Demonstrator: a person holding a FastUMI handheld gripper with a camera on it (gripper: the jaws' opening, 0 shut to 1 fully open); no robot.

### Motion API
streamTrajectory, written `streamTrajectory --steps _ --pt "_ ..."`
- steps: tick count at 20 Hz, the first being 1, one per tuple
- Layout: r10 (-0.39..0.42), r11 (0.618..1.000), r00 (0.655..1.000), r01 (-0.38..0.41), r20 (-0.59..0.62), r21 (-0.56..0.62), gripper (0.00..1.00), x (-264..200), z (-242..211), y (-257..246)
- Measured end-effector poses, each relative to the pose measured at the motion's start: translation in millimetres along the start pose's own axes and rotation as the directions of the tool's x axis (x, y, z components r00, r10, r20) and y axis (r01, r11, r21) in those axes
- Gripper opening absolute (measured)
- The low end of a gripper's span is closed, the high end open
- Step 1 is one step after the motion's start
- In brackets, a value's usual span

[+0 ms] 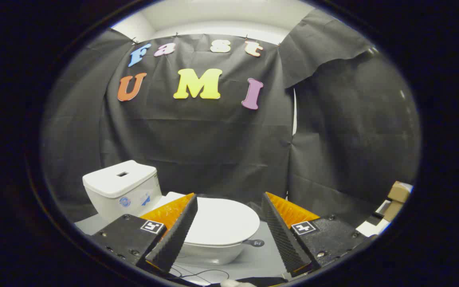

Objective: Open the toilet lid.

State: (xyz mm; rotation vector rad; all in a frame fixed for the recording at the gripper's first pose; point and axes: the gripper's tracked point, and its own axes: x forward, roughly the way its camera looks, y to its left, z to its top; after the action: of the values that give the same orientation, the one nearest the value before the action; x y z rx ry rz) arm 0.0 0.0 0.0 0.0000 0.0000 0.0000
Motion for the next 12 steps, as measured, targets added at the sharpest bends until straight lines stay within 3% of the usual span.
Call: streamTrajectory --steps 12 --pt "0.016 1.0 1.0 -0.016 -0.01 0.013 1.0 -2.4 1.9 6.7"
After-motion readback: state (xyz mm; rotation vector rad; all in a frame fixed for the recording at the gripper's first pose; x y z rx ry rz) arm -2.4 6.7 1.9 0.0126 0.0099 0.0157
